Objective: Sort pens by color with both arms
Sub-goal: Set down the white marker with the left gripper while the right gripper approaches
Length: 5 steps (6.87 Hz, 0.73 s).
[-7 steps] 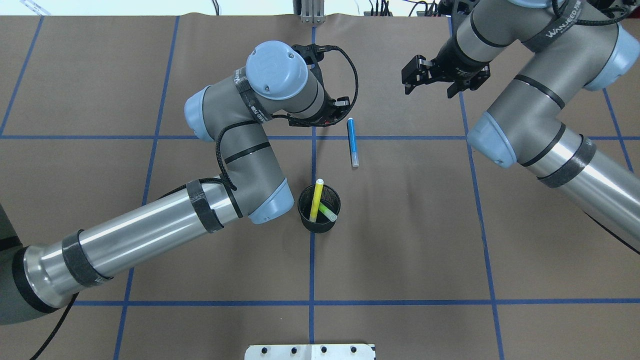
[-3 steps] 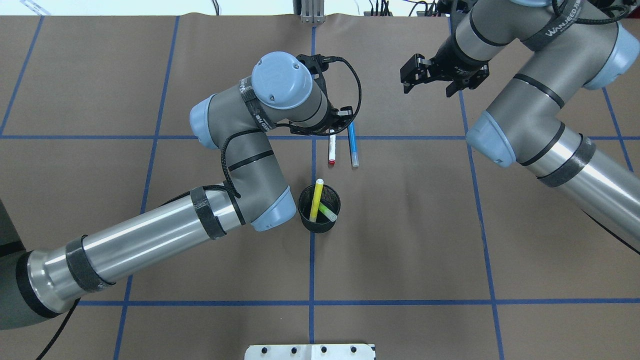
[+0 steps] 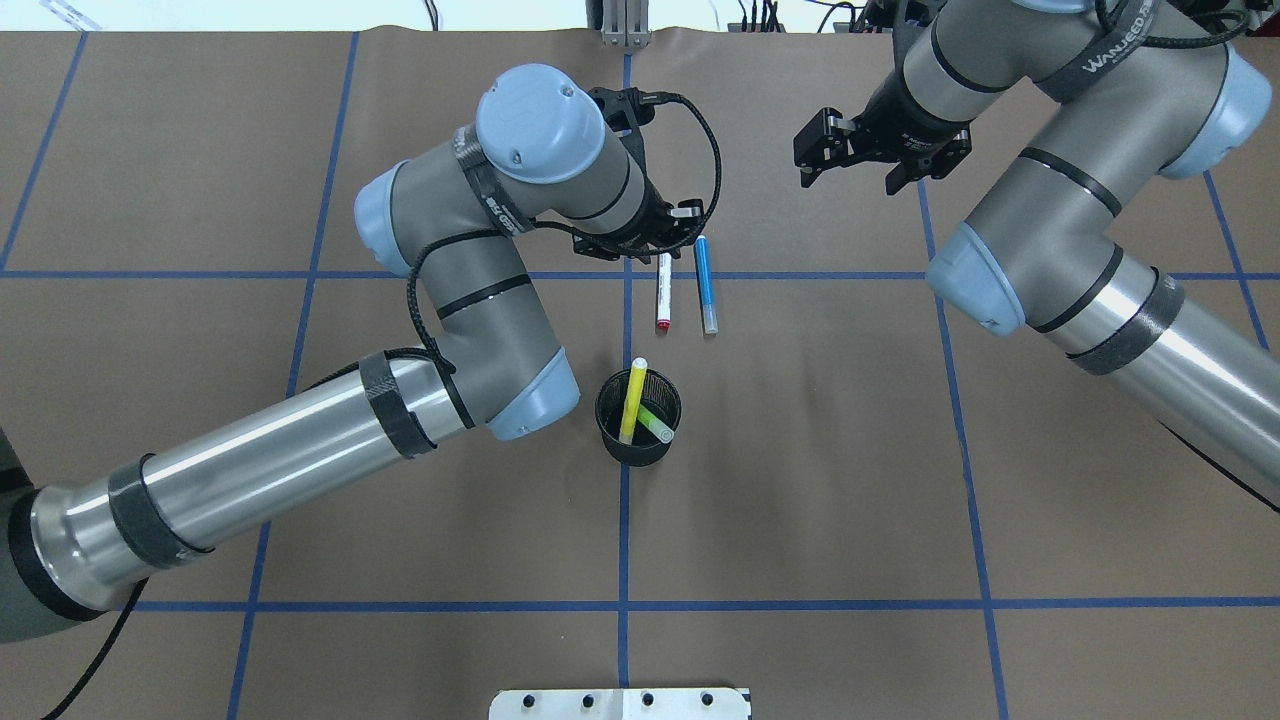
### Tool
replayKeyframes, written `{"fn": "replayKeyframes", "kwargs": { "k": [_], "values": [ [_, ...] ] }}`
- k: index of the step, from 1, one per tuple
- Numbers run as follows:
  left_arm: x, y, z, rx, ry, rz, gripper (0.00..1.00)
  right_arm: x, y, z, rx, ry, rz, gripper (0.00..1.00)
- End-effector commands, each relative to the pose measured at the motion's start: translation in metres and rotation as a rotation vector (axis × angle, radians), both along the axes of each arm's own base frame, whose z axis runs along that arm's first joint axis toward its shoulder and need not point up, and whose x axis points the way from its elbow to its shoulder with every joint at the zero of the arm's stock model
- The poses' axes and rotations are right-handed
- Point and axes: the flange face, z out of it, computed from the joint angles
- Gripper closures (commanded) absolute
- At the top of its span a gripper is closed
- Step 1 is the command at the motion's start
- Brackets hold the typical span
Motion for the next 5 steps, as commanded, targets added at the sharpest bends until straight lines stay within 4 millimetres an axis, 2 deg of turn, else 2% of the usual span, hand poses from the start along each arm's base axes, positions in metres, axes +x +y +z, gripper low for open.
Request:
{"fn": "replayKeyframes", "kwargs": {
  "k": [1, 3, 4, 5],
  "values": [
    [-0.053, -0.004, 0.039, 0.039, 0.009, 0.081, 0.60, -0.021, 0.004, -0.011, 0.004, -0.002, -0.015, 0.02],
    [-0.121, -0.016, 0.075, 0.048, 0.033, 0.146, 0.61, -0.035, 0.010, -0.043, 0.044, -0.033, -0.039, 0.03],
    [-0.143, -0.023, 0.086, 0.045, 0.038, 0.155, 0.61, -0.045, 0.022, -0.056, 0.071, -0.050, -0.062, 0.04],
    [-0.157, -0.024, 0.101, 0.070, 0.029, 0.171, 0.61, -0.054, 0.041, -0.075, 0.109, -0.073, -0.088, 0.04]
  ]
}}
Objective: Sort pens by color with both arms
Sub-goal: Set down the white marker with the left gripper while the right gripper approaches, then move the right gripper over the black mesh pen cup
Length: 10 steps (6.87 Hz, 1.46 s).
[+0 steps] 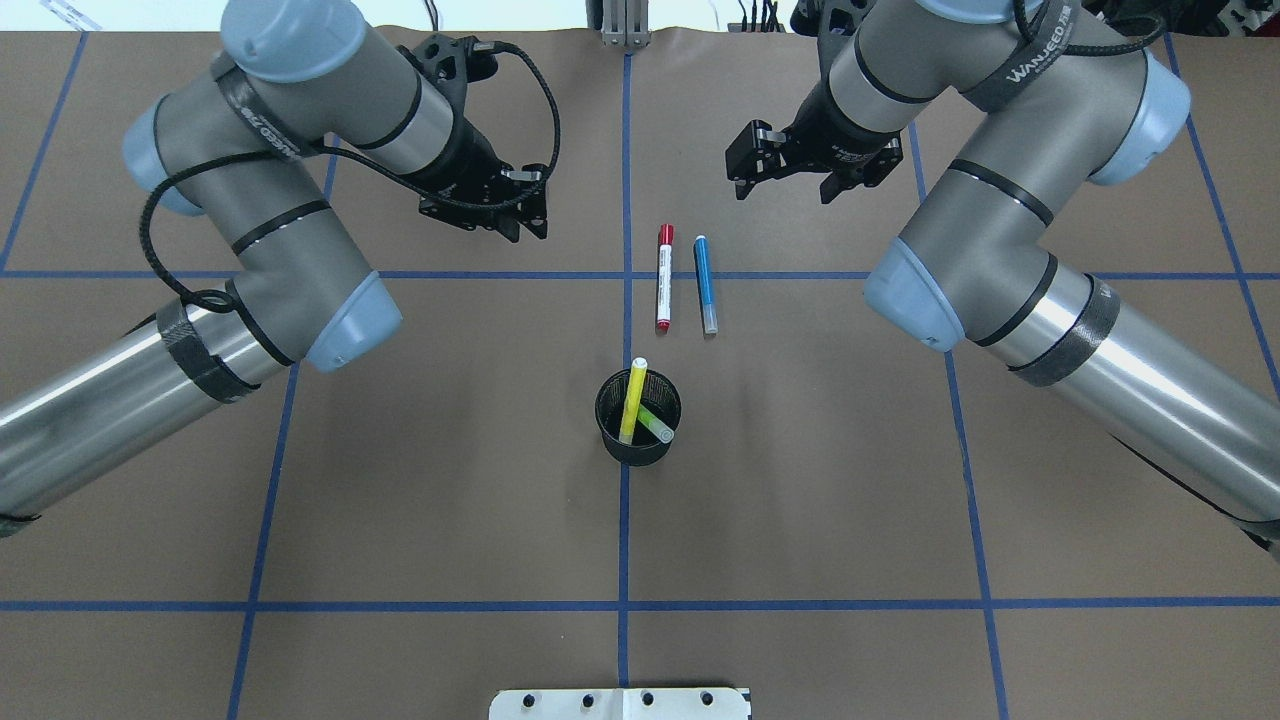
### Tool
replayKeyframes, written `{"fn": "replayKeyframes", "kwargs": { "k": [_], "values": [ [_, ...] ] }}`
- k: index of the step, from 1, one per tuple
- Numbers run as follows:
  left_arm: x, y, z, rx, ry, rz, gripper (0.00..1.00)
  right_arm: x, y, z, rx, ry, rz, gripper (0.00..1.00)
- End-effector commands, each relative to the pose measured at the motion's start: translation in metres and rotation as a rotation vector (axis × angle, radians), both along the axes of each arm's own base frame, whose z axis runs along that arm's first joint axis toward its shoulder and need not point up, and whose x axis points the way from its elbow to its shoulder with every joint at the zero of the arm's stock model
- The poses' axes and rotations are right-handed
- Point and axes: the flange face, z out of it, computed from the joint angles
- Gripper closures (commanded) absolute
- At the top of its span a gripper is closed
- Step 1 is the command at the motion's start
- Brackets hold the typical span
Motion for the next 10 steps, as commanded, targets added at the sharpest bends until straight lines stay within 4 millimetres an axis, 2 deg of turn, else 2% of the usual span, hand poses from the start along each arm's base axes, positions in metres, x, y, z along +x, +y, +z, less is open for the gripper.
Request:
{"fn": "replayKeyframes", "kwargs": {
  "k": [1, 2, 4, 5, 6, 8, 10],
  "values": [
    [-0.032, -0.004, 0.027, 0.031, -0.009, 0.019, 0.61, -0.028, 0.050, -0.033, 0.099, -0.027, -0.029, 0.04],
    [-0.042, -0.008, 0.039, 0.036, -0.018, 0.020, 0.61, -0.046, 0.077, -0.044, 0.137, -0.032, -0.038, 0.05],
    [-0.078, -0.017, 0.057, 0.032, -0.004, 0.045, 0.61, -0.090, 0.135, -0.045, 0.205, -0.005, -0.041, 0.07],
    [-0.086, -0.017, 0.061, 0.030, -0.002, 0.046, 0.61, -0.101, 0.149, -0.044, 0.182, -0.007, -0.029, 0.07],
    [-0.086, -0.017, 0.064, 0.028, -0.005, 0.046, 0.61, -0.115, 0.172, -0.044, 0.217, 0.002, -0.020, 0.08],
    [-0.086, -0.018, 0.065, 0.037, -0.007, 0.049, 0.61, -0.118, 0.199, -0.040, 0.211, -0.006, 0.028, 0.13],
    [-0.086, -0.018, 0.066, 0.036, -0.008, 0.049, 0.61, -0.114, 0.203, -0.035, 0.220, 0.001, 0.067, 0.20]
  ]
}}
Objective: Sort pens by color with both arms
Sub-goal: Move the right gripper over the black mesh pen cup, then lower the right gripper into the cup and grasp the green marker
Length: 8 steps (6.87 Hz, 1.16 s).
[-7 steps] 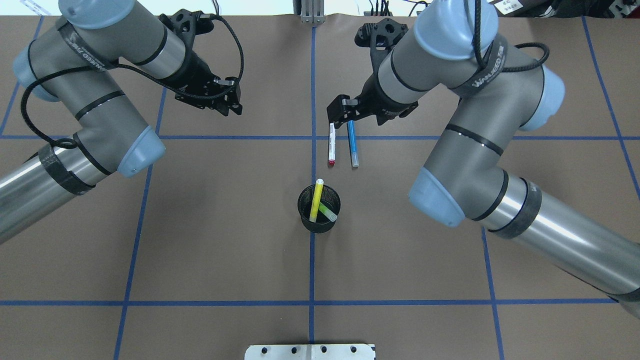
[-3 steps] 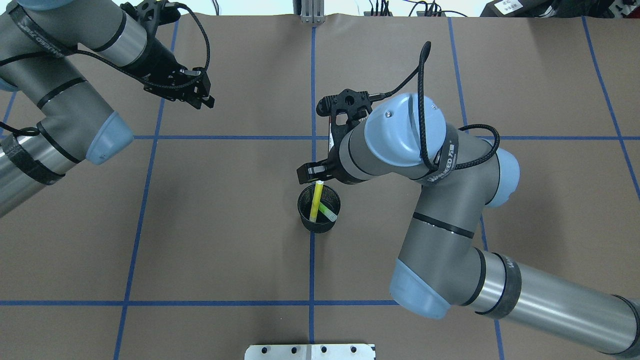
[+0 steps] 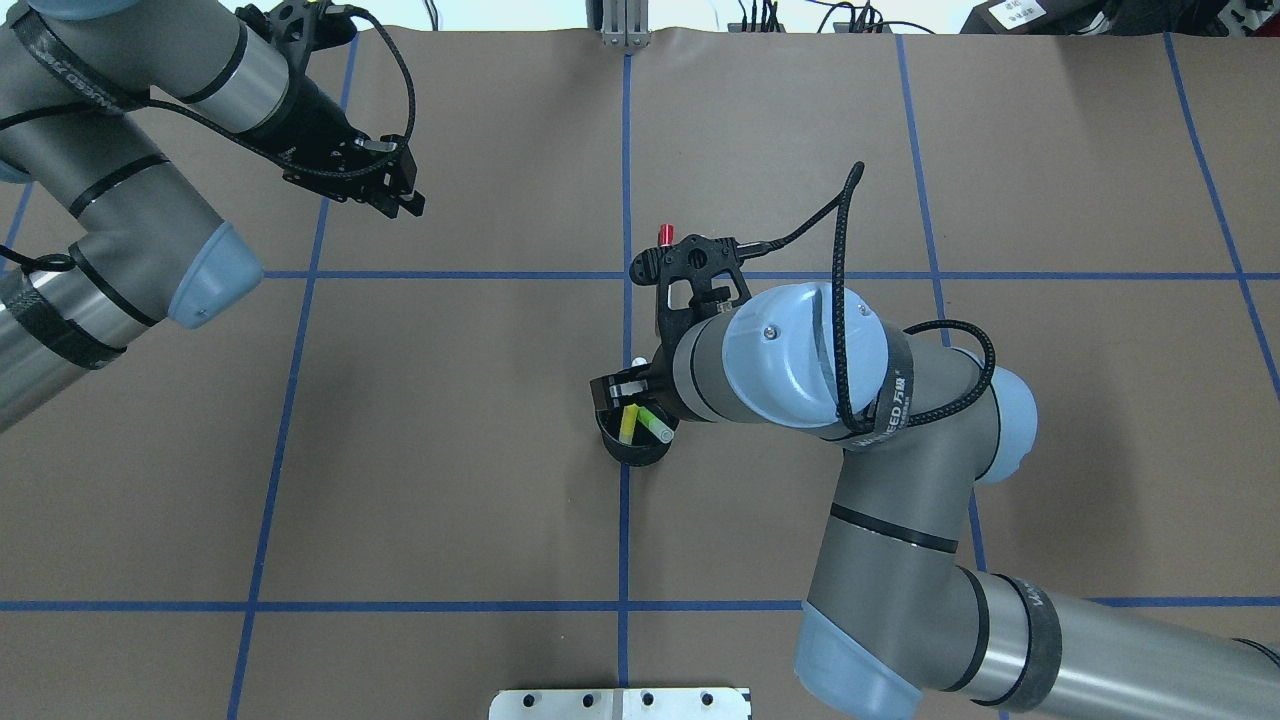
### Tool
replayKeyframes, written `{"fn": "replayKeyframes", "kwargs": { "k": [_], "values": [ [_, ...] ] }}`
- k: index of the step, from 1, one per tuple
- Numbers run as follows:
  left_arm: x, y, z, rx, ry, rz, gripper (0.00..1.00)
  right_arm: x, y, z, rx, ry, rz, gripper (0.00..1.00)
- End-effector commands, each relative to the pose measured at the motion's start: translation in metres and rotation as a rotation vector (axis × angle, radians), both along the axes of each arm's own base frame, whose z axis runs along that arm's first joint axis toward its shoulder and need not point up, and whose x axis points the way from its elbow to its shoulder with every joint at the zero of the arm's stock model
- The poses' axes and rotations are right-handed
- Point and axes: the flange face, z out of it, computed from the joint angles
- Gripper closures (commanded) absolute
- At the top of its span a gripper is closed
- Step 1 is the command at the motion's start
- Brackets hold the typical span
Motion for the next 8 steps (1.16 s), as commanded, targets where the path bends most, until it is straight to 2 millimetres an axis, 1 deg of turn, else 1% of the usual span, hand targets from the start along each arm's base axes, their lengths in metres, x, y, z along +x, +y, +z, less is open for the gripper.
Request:
{"fn": "replayKeyframes", "kwargs": {
  "k": [1, 2, 3, 5, 7, 8],
  "values": [
    [0.000, -0.001, 0.001, -0.002, -0.002, 0.000, 0.61, -0.001, 0.004, 0.007, 0.007, 0.013, 0.038, 0.23],
    [0.000, 0.000, 0.001, 0.000, -0.001, 0.000, 0.61, -0.006, 0.007, 0.012, 0.015, 0.026, 0.049, 0.27],
    [0.001, 0.001, 0.005, -0.005, -0.004, 0.002, 0.61, -0.015, 0.016, 0.014, 0.036, 0.039, 0.064, 0.29],
    [0.000, 0.001, 0.004, -0.004, -0.003, 0.002, 0.61, -0.026, 0.030, 0.026, 0.043, 0.062, 0.050, 0.30],
    [0.000, 0.002, 0.005, -0.005, -0.004, 0.002, 0.61, -0.027, 0.034, 0.036, 0.050, 0.083, 0.036, 0.30],
    [0.000, 0.002, 0.004, -0.004, -0.003, 0.002, 0.61, -0.028, 0.036, 0.035, 0.050, 0.081, 0.032, 0.31]
  ]
}}
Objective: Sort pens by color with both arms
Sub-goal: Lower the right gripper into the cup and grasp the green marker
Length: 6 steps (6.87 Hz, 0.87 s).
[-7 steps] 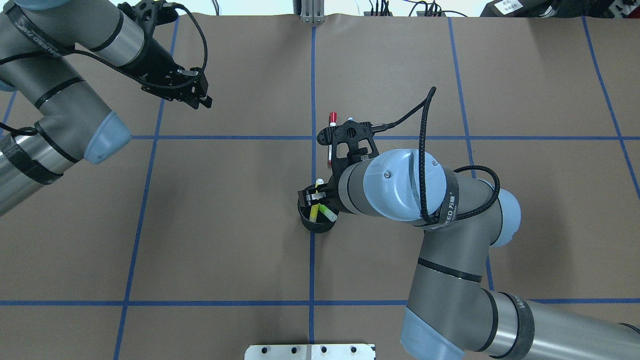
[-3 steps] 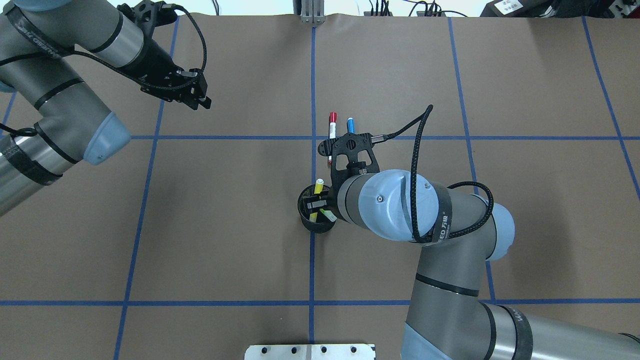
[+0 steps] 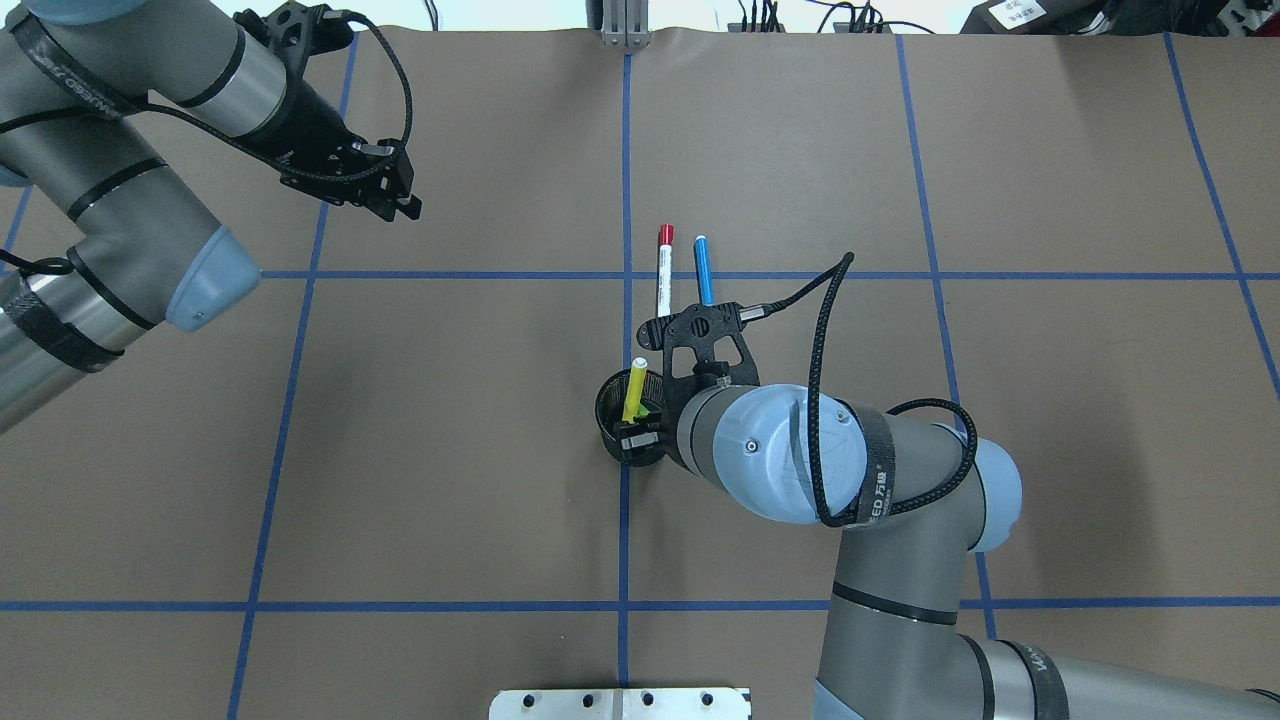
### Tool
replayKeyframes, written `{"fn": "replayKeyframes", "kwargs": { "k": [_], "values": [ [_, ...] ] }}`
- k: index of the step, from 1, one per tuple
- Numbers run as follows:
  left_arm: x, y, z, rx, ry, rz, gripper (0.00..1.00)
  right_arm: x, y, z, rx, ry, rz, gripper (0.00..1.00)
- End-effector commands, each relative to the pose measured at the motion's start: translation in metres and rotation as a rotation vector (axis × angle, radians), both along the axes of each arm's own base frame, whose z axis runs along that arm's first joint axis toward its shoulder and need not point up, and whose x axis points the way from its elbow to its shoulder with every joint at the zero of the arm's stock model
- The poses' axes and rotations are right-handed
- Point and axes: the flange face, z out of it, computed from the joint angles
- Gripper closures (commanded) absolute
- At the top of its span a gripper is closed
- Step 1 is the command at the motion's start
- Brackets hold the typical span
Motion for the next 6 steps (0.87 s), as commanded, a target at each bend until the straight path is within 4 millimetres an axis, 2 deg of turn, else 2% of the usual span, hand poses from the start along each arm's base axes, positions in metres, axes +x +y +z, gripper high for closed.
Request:
{"fn": "replayKeyframes", "kwargs": {
  "k": [1, 2, 3, 6],
  "values": [
    [-0.0003, 0.0005, -0.0008, 0.002, 0.001, 0.000, 0.61, -0.0014, 0.0020, 0.0024, 0.002, 0.006, -0.007, 0.35],
    [-0.0003, 0.0004, -0.0007, 0.001, 0.001, 0.000, 0.61, -0.0019, 0.0030, 0.0006, -0.001, 0.002, -0.017, 0.43],
    [-0.0002, 0.0002, 0.0010, -0.002, -0.001, 0.000, 0.61, -0.0030, 0.0045, -0.0022, 0.003, -0.002, -0.022, 0.46],
    [-0.0002, 0.0001, 0.0011, -0.001, -0.002, -0.001, 0.61, -0.0041, 0.0032, -0.0005, 0.053, 0.025, -0.048, 0.48]
  ]
}}
